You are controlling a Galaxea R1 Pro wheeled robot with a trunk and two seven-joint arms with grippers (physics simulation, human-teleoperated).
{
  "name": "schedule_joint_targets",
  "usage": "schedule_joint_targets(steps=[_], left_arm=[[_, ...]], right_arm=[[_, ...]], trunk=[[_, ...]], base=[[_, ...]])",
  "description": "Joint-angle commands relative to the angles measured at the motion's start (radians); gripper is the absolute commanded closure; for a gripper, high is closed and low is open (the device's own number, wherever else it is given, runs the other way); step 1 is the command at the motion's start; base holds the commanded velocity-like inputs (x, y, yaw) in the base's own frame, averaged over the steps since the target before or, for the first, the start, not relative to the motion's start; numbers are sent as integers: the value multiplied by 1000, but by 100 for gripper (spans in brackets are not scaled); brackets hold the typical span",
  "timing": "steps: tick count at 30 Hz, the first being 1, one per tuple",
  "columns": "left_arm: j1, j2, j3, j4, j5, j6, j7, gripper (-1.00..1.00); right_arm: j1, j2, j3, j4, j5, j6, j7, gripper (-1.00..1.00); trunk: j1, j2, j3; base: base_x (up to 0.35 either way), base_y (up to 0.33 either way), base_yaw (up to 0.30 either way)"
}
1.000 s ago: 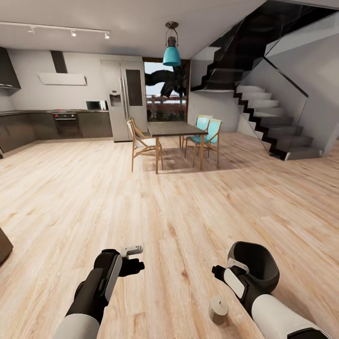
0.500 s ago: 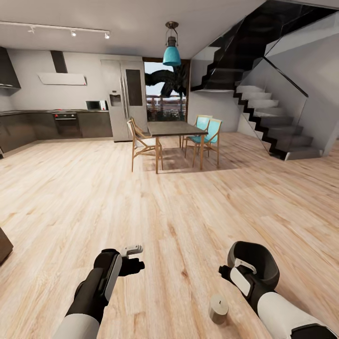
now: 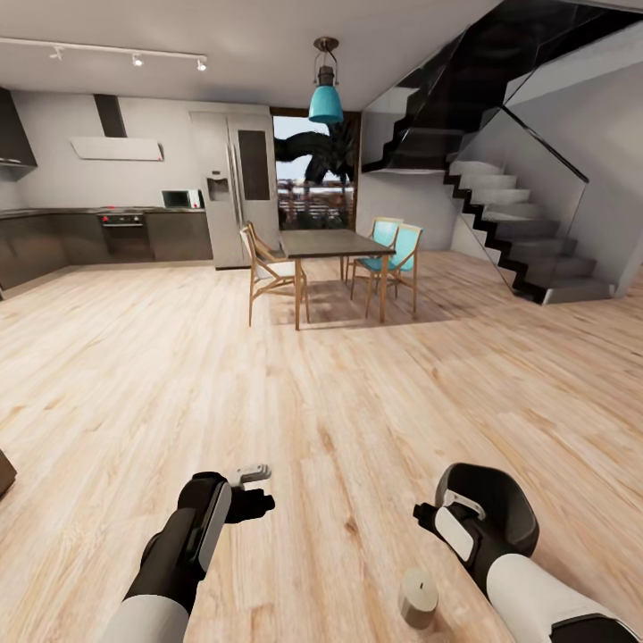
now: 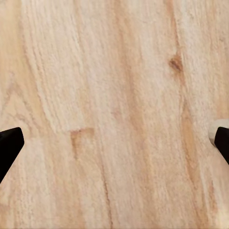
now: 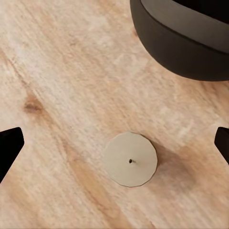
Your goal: Place each of the two pumpkins and all three candles from the living room inside a cabinet in the living room (use any cabinet), then make sure every cabinet is closed, and position the cauldron so it is next to a table in the living room.
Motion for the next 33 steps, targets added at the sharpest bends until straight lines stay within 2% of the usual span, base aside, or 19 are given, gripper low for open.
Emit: schedule_joint_targets(steps=[1,11,16,29,33], left_arm=[[0,0,0,0,0,0,0,-100],[0,0,1,0,0,2,0,-100],[0,0,20,0,0,3,0,-100],[0,0,27,0,0,2,0,-100],[6,23,50,-22,20,17,-23,-100]], right_arm=[[0,0,0,0,0,0,0,-100],[0,-1,0,-5,-2,-7,3,-100],[0,-3,0,-8,-4,-1,6,-100],[0,6,0,-13,-5,6,8,-100],[0,28,-22,-36,4,-2,31,-100]], trunk=[[4,-7,-3],[42,-77,-35],[61,-111,-50],[67,-115,-101],[67,-115,-100]], base=[[2,0,0],[0,0,0],[0,0,0],[0,0,0],[0,0,0]])
